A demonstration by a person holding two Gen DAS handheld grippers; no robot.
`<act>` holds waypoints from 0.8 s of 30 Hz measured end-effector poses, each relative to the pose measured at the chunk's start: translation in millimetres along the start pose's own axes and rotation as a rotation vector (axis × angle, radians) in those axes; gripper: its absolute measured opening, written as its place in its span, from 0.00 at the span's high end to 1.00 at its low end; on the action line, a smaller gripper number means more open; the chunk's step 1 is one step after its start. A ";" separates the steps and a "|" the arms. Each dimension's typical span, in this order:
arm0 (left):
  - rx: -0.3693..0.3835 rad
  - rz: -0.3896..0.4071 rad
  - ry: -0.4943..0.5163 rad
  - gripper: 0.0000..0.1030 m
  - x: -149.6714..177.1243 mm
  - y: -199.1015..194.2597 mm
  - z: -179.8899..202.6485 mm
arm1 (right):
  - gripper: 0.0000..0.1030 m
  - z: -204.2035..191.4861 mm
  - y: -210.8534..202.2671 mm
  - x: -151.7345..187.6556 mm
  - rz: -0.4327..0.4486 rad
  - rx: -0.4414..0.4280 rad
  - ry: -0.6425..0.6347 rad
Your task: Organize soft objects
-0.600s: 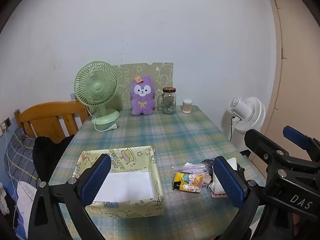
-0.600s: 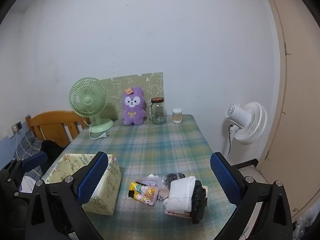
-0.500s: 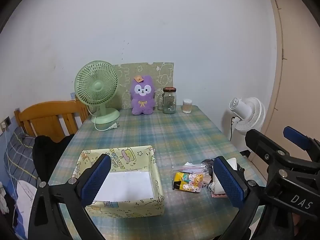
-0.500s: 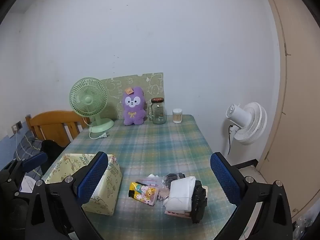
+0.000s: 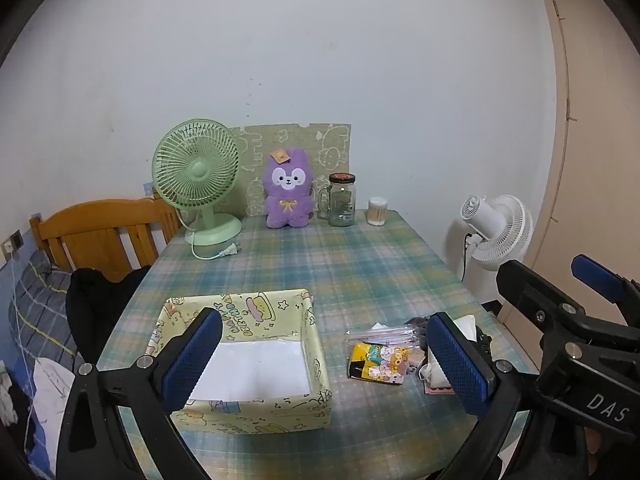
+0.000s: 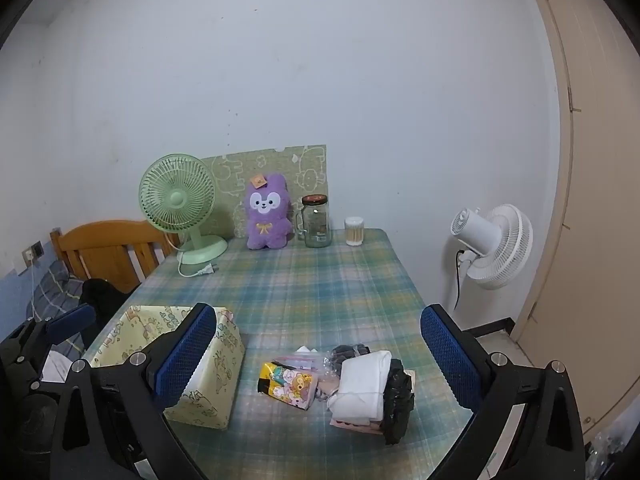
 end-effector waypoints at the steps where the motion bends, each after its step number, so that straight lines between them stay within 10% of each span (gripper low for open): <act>1: -0.001 0.001 0.001 0.00 0.1 0.1 0.3 | 0.00 -1.2 -5.1 -1.0 0.000 0.000 0.001; 24: -0.013 -0.003 -0.015 0.01 1.3 -6.1 -8.7 | 0.00 -1.7 -9.1 1.4 -0.008 0.017 0.001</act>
Point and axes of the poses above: each gripper's, at about its wrist camera, not at the fingertips, and y roughly the way its jaws point, z to its right, x to its underside, the point moved 10 cm from there along y, roughly the way its jaws point, and after that the axes turned 10 degrees about -x, right-handed, at the moved point
